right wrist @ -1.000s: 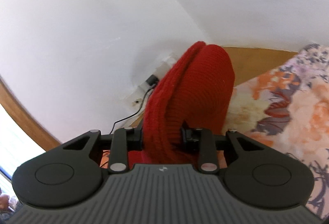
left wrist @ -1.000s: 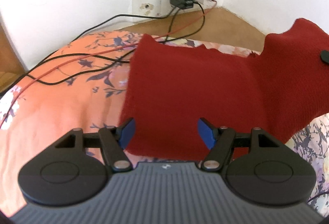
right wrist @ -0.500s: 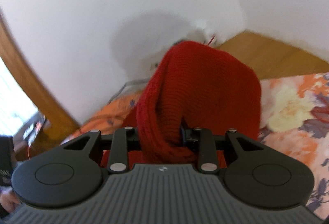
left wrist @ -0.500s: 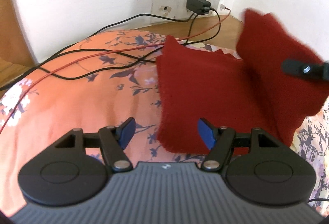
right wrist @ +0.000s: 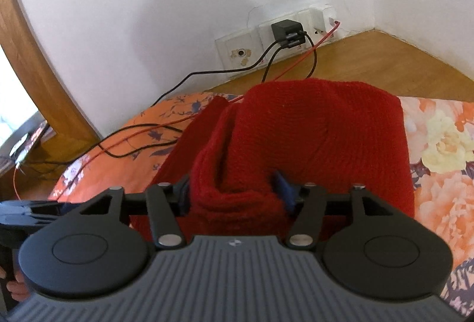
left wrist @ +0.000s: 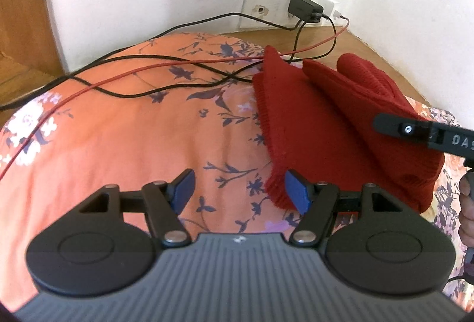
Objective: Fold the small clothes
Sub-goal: 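Fold the lifted half over the cardigan with the right gripper and release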
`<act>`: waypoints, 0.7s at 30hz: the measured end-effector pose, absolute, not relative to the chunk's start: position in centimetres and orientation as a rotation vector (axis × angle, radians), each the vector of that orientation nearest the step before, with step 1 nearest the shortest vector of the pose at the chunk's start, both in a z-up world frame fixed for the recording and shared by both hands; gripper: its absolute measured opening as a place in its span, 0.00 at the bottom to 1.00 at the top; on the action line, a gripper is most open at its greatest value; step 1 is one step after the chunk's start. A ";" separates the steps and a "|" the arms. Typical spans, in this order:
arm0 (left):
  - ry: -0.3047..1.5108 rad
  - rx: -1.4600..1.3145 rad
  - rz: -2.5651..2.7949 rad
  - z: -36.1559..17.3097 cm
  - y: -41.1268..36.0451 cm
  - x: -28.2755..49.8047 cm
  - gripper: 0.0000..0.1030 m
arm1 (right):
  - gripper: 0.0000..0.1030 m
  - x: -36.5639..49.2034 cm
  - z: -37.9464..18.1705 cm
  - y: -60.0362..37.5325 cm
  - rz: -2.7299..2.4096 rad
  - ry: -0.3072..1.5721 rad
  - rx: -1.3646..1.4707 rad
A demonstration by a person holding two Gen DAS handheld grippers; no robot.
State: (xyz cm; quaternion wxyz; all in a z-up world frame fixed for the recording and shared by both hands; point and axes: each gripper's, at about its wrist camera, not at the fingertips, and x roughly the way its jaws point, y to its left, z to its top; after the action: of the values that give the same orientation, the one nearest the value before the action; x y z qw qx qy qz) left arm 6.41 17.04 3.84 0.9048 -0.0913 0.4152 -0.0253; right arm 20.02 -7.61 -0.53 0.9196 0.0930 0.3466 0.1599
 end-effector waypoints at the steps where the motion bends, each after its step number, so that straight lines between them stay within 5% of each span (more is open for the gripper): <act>1: 0.857 -0.188 -0.055 3.9 17.2 6.4 0.67 | 0.68 19.9 -0.4 -7.7 0.328 0.710 0.207; 8: 0.843 -0.187 -0.079 4.2 17.6 6.5 0.67 | 0.78 18.6 0.7 -8.3 0.328 0.680 0.338; 21: 0.845 -0.167 -0.125 5.3 16.3 6.8 0.67 | 0.82 14.2 4.0 -10.8 0.260 0.615 0.434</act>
State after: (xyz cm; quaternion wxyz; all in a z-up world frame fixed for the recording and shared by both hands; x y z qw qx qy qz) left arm 6.81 16.35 5.30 0.9068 -0.0811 0.4091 -0.0606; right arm 14.16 -10.82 3.99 0.9218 0.2114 0.2993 0.1264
